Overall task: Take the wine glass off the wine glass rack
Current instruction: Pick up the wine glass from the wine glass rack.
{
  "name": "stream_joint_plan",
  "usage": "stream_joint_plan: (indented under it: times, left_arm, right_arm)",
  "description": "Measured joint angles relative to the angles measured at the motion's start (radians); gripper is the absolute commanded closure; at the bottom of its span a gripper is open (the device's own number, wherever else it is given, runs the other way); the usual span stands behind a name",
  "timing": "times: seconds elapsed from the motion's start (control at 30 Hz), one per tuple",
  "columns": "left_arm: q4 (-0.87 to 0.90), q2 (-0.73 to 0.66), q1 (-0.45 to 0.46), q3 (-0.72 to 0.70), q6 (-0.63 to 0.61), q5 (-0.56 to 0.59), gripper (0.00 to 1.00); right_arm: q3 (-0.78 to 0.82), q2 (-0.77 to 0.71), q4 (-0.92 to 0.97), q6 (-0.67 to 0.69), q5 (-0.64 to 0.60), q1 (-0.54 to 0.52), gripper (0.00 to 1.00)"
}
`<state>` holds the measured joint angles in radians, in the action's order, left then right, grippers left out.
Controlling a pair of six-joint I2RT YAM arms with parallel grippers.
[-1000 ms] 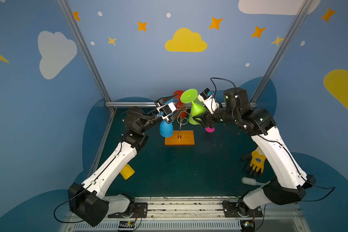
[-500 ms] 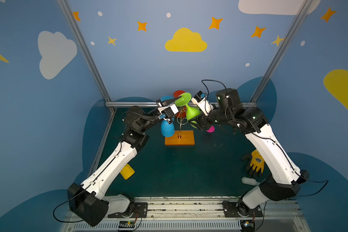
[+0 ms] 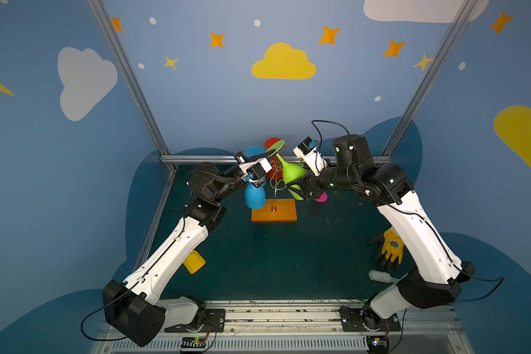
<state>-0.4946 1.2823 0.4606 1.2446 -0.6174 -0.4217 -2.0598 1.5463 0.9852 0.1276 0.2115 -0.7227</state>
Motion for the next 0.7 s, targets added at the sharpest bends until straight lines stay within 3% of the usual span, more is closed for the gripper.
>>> stream_joint_plan:
  times: [0.33,0.7]
  left_arm:
    - [-0.065,-0.037,0.011,-0.099,0.208,0.116,0.97]
    - [-0.067,-0.075,0.011,-0.174,0.497,0.284,0.97]
  right_arm:
    - [0.181,-0.129,-0.182,-0.05,0.15,0.055,0.15]
    - [0.433,-0.38,-0.495,-0.217,0.325,0.194,0.15]
